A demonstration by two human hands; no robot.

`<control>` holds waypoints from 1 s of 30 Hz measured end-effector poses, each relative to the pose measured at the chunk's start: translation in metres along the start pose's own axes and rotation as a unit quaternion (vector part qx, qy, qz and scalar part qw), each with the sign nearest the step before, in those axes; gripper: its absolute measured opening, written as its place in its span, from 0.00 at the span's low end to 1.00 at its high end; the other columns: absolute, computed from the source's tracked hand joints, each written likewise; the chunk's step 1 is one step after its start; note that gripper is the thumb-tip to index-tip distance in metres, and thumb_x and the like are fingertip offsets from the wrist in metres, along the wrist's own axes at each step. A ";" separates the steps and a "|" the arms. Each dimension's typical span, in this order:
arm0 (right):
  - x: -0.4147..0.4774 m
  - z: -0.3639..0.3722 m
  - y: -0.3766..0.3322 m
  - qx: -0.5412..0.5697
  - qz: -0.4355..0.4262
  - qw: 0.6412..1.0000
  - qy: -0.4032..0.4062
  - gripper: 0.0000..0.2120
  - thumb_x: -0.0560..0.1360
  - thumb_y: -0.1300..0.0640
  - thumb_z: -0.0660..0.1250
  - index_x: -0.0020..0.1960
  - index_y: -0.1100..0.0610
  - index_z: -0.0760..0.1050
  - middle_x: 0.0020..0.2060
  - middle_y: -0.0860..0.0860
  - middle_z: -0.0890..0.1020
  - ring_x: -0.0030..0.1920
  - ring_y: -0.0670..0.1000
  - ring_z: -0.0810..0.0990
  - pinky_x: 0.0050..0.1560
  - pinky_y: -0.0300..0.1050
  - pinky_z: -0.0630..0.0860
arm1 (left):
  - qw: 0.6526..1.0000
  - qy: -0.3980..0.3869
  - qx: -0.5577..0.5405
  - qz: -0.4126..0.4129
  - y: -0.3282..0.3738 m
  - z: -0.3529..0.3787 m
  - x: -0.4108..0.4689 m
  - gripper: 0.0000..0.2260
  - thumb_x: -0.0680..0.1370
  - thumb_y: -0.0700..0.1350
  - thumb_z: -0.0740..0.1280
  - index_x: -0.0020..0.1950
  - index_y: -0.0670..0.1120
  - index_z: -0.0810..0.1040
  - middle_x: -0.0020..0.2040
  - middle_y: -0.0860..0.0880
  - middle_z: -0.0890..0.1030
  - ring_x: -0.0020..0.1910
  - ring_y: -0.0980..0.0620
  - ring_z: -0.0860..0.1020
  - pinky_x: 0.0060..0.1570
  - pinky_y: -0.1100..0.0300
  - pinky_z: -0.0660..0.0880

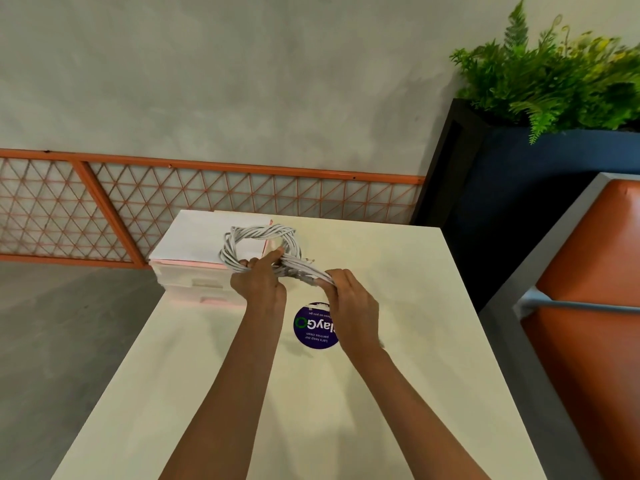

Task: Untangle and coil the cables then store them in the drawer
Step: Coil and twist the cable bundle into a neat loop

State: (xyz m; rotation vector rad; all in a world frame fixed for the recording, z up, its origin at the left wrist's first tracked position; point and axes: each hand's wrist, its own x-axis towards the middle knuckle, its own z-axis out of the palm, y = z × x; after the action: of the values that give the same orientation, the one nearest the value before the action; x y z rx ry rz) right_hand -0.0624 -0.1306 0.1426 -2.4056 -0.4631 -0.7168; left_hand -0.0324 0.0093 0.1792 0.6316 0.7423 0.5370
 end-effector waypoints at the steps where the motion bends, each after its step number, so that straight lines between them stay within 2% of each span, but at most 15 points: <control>1: -0.002 0.001 0.000 -0.021 0.022 1.000 0.004 0.25 0.80 0.41 0.45 0.46 0.55 0.75 0.34 0.47 0.78 0.30 0.49 0.75 0.28 0.40 0.71 | 1.000 -0.011 -0.009 0.004 0.000 0.000 0.001 0.23 0.62 0.24 0.74 0.49 0.39 0.68 0.47 0.38 0.75 0.43 0.40 0.79 0.48 0.42 0.80; 3: -0.005 0.003 -0.003 0.061 0.101 0.991 -0.057 0.23 0.80 0.41 0.45 0.44 0.55 0.70 0.31 0.47 0.75 0.30 0.50 0.73 0.31 0.43 0.69 | 0.999 -0.043 -0.022 0.013 0.002 0.002 -0.002 0.22 0.63 0.24 0.73 0.45 0.42 0.67 0.40 0.42 0.73 0.40 0.42 0.78 0.49 0.43 0.80; 5: -0.003 0.004 -0.004 0.212 0.163 0.953 -0.140 0.18 0.81 0.45 0.49 0.40 0.55 0.68 0.28 0.46 0.72 0.29 0.47 0.71 0.32 0.41 0.69 | 0.997 -0.062 -0.037 0.015 0.002 0.002 -0.004 0.23 0.63 0.23 0.73 0.41 0.44 0.66 0.35 0.46 0.70 0.38 0.44 0.78 0.48 0.45 0.80; 8: 0.001 -0.007 -0.004 0.405 0.230 0.856 -0.226 0.19 0.82 0.46 0.52 0.37 0.55 0.67 0.22 0.45 0.66 0.23 0.43 0.63 0.26 0.34 0.62 | 0.994 -0.089 -0.061 -0.001 0.003 0.000 -0.005 0.23 0.65 0.23 0.71 0.38 0.47 0.64 0.33 0.48 0.68 0.35 0.48 0.78 0.48 0.47 0.81; 10: 0.004 -0.014 0.001 0.498 0.278 0.769 -0.288 0.20 0.81 0.41 0.53 0.38 0.55 0.66 0.25 0.46 0.61 0.24 0.45 0.55 0.24 0.37 0.54 | 0.993 -0.097 -0.071 -0.010 0.002 -0.001 -0.007 0.23 0.66 0.23 0.70 0.36 0.47 0.64 0.33 0.48 0.67 0.34 0.50 0.77 0.49 0.48 0.80; 11: 0.003 -0.017 0.004 0.522 0.284 0.740 -0.313 0.20 0.79 0.39 0.53 0.39 0.54 0.64 0.26 0.48 0.60 0.26 0.46 0.53 0.26 0.38 0.51 | 0.993 -0.095 -0.071 -0.012 0.001 -0.002 -0.008 0.23 0.66 0.22 0.70 0.36 0.47 0.63 0.33 0.49 0.67 0.33 0.50 0.77 0.49 0.48 0.80; 14: -0.002 -0.023 0.007 0.554 0.272 0.704 -0.352 0.18 0.77 0.39 0.59 0.43 0.53 0.62 0.29 0.49 0.59 0.28 0.47 0.51 0.26 0.38 0.51 | 0.993 -0.090 -0.068 -0.018 0.000 -0.001 -0.010 0.23 0.66 0.22 0.70 0.36 0.47 0.64 0.29 0.51 0.69 0.32 0.50 0.78 0.47 0.49 0.81; 15: -0.003 -0.023 0.006 0.535 0.262 0.719 -0.357 0.16 0.77 0.41 0.60 0.44 0.52 0.62 0.30 0.51 0.59 0.28 0.46 0.53 0.25 0.37 0.53 | 0.994 -0.087 -0.068 -0.019 0.000 0.000 -0.011 0.22 0.66 0.22 0.70 0.36 0.47 0.64 0.29 0.51 0.69 0.33 0.50 0.78 0.47 0.49 0.81; 17: -0.003 -0.020 0.003 0.417 0.207 0.813 -0.350 0.11 0.79 0.44 0.60 0.48 0.50 0.64 0.31 0.52 0.66 0.27 0.45 0.64 0.25 0.37 0.62 | 0.995 -0.077 -0.063 -0.016 0.001 0.002 -0.011 0.22 0.66 0.23 0.70 0.36 0.47 0.64 0.30 0.50 0.69 0.33 0.49 0.77 0.45 0.49 0.81; 19: -0.002 -0.016 0.000 0.282 0.151 0.897 -0.305 0.11 0.79 0.45 0.60 0.54 0.50 0.63 0.37 0.50 0.77 0.35 0.48 0.78 0.31 0.40 0.75 | 0.996 -0.066 -0.054 -0.010 0.002 0.003 -0.011 0.22 0.67 0.23 0.70 0.37 0.46 0.64 0.31 0.49 0.69 0.33 0.49 0.77 0.44 0.49 0.81; 20: -0.003 -0.014 -0.001 0.245 0.134 0.917 -0.284 0.11 0.79 0.46 0.60 0.55 0.51 0.62 0.40 0.50 0.78 0.39 0.50 0.81 0.36 0.42 0.78 | 0.997 -0.060 -0.051 -0.009 0.003 0.004 -0.011 0.22 0.66 0.23 0.70 0.37 0.46 0.64 0.32 0.47 0.69 0.33 0.49 0.78 0.43 0.48 0.81; 23: -0.005 -0.010 -0.004 0.193 0.099 0.945 -0.244 0.08 0.81 0.48 0.55 0.51 0.52 0.61 0.38 0.46 0.74 0.36 0.48 0.76 0.34 0.37 0.73 | 0.998 -0.031 -0.048 -0.018 0.006 0.007 -0.012 0.21 0.65 0.23 0.71 0.39 0.44 0.66 0.38 0.42 0.72 0.40 0.42 0.79 0.45 0.43 0.80; 26: -0.005 -0.003 0.000 0.112 0.077 0.975 -0.177 0.13 0.80 0.43 0.48 0.46 0.52 0.62 0.36 0.45 0.71 0.33 0.47 0.70 0.33 0.39 0.66 | 0.997 -0.032 -0.066 -0.023 0.007 0.011 -0.017 0.21 0.65 0.23 0.72 0.39 0.45 0.65 0.38 0.43 0.72 0.40 0.43 0.79 0.48 0.44 0.79; 28: -0.003 -0.001 0.003 0.085 0.097 0.979 -0.159 0.16 0.80 0.41 0.46 0.46 0.51 0.65 0.36 0.44 0.73 0.35 0.47 0.71 0.33 0.42 0.67 | 0.996 -0.036 -0.072 -0.023 0.008 0.011 -0.019 0.21 0.65 0.23 0.72 0.38 0.45 0.66 0.37 0.44 0.73 0.39 0.44 0.80 0.47 0.45 0.79; 30: -0.002 0.000 0.007 0.117 0.145 0.970 -0.159 0.16 0.80 0.42 0.49 0.50 0.50 0.71 0.34 0.43 0.74 0.35 0.45 0.72 0.33 0.41 0.66 | 0.996 -0.036 -0.082 -0.029 0.007 0.011 -0.019 0.21 0.65 0.23 0.72 0.38 0.45 0.66 0.39 0.43 0.74 0.40 0.42 0.81 0.47 0.44 0.80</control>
State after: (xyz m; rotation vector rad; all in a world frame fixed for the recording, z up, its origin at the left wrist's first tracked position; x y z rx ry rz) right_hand -0.0612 -0.1360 0.1382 -2.2992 -0.2908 -0.1392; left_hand -0.0370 -0.0014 0.1988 0.4727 0.6385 0.5131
